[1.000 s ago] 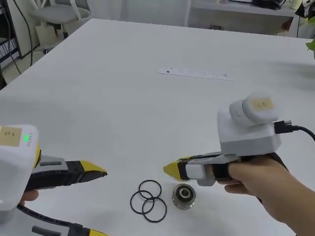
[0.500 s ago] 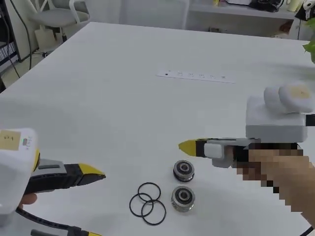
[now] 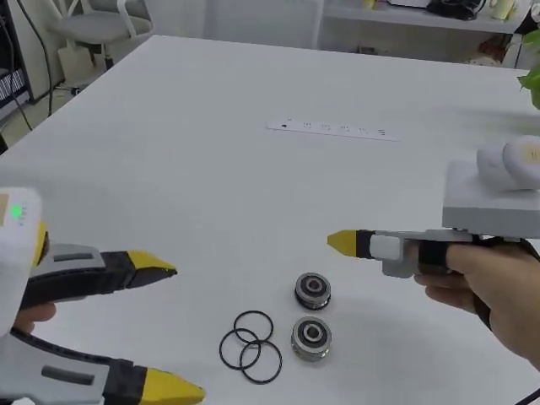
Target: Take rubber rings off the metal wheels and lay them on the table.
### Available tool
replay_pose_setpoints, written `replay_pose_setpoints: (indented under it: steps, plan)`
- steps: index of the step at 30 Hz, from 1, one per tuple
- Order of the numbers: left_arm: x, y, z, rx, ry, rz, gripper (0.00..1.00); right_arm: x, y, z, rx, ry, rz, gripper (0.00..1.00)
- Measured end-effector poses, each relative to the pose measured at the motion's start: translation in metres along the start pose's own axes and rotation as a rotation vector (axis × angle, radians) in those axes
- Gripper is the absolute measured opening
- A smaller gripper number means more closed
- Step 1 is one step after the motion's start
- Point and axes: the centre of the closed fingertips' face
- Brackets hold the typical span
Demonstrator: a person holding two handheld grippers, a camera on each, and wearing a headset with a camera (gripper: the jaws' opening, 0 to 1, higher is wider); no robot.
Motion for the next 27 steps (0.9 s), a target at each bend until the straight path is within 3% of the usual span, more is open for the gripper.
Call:
replay_pose_setpoints:
  steps: [5, 14, 20, 27]
  plan:
    - [-0.029, 0.008, -0.011, -0.019, -0.044, 0.043, 0.71, 0.000, -0.006, -0.003, 0.013, -0.002, 0.004, 0.08]
    - [-0.061, 0.021, -0.020, -0.031, -0.063, 0.138, 0.70, 0.003, -0.016, -0.008, 0.035, 0.002, 0.017, 0.08]
    - [-0.088, 0.030, -0.011, -0.032, -0.117, 0.149, 0.67, 0.011, -0.024, -0.007, 0.061, 0.038, -0.003, 0.08]
    - [-0.109, 0.028, 0.009, 0.004, -0.128, 0.222, 0.65, 0.019, -0.028, -0.006, 0.068, 0.072, -0.023, 0.08]
Point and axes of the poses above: the centre of the closed fingertips' face, and the gripper's own axes: z roughly forward along the fingers, y roughly to its left, x roughly out of its underside, and after that the axes turned 4 degrees about -z, right-handed
